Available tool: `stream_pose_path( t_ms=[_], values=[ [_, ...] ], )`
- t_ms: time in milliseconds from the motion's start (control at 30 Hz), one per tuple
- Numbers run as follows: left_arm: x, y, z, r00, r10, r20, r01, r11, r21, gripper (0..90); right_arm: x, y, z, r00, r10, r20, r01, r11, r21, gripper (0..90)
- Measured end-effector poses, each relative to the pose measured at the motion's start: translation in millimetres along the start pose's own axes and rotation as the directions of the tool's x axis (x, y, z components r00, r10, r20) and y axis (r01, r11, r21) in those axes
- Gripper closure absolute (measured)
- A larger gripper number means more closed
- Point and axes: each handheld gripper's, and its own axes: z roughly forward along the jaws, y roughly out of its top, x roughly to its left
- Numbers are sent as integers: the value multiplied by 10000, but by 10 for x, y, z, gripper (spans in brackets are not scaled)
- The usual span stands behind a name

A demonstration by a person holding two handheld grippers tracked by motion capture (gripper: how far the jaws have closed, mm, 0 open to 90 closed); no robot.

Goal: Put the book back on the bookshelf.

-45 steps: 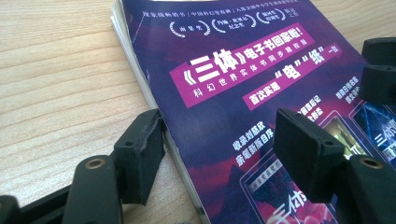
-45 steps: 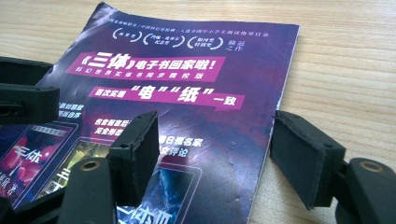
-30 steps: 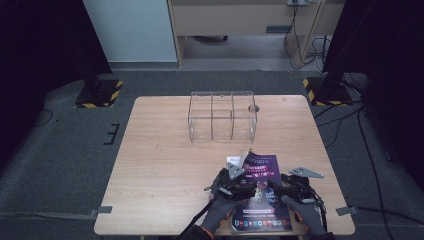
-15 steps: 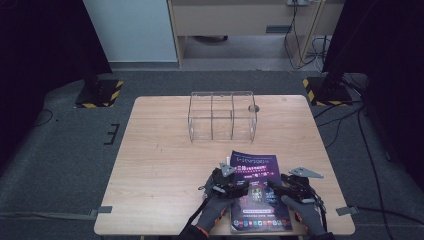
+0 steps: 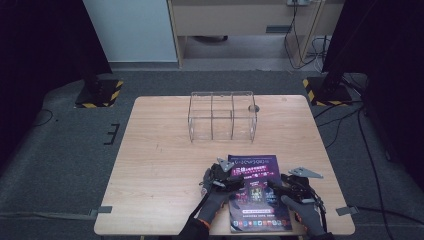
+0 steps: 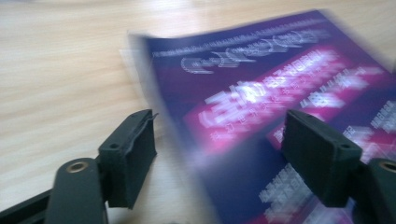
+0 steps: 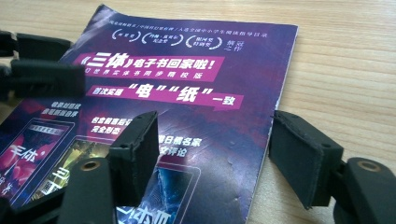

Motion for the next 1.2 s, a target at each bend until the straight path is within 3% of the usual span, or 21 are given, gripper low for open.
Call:
stream_pose_path(
  t_ms=[33,100,167,233,300,333,367,400,433,500,533,633,700,867,1000,1067,1167,1200],
  values=[
    [-56,0,9,9995,79,-319,-75,9999,130,230,1,2,0,10000,-27,-8,27,10000,-2,332],
    [-54,8,-1,9982,-474,-361,476,9988,62,240,-2,0,-2,10000,-3,-31,3,10000,7,334],
    [-6,20,-33,9967,-806,-56,806,9966,150,281,-11,-1,-6,10000,32,-38,-32,10000,-9,336],
    [13,25,-97,9947,-975,316,978,9952,-82,305,-13,-3,-5,10000,63,-22,-63,10000,-36,336],
    [-33,70,-210,9873,-922,1296,1014,9926,-661,329,-7,-1,-5,10000,21,23,-21,10000,-11,338],
    [-91,119,-263,9761,-814,2014,971,9928,-695,349,-4,-1,-5,10000,32,15,-32,10000,-3,342],
    [-209,156,-281,9712,-487,2332,674,9951,-727,365,-3,1,-2,10000,8,-30,-8,10000,-4,350],
    [-362,178,-277,9792,104,2026,44,9974,-723,366,1,3,4,9999,-5,-160,5,10000,-3,352],
    [-535,185,-249,9857,1028,1333,-952,9935,-618,337,14,3,8,9996,1,-270,-1,10000,20,349],
    [-640,177,-216,9810,1832,646,-1808,9827,-414,274,19,0,9,9997,-91,-208,91,10000,25,357],
    [-619,175,-214,9830,1757,536,-1738,9840,-391,276,7,-1,6,9997,29,-238,-29,10000,4,361],
    [-405,171,-206,9944,859,617,-849,9962,-198,299,-9,-4,0,9992,183,-350,-184,9998,-29,364],
    [-313,152,-185,9955,588,736,-589,9983,-11,305,-6,-4,0,9993,168,-335,-168,9999,-18,364],
    [-227,112,-132,9951,780,600,-800,9963,312,318,-4,-3,0,9995,119,-305,-120,9999,-14,364],
    [-158,94,-108,9963,692,501,-713,9966,411,323,-4,-3,0,9995,108,-310,-108,9999,-13,364],
    [-125,93,-114,9968,459,651,-483,9982,359,353,-6,-2,1,9994,84,-326,-84,10000,-11,364],
    [-93,89,-116,9958,660,641,-679,9973,279,430,-7,-2,0,9994,60,-330,-60,10000,-4,364],
    [-70,82,-125,9968,516,615,-539,9979,362,461,-7,-2,0,9994,63,-331,-64,10000,-3,364]
  ],
)
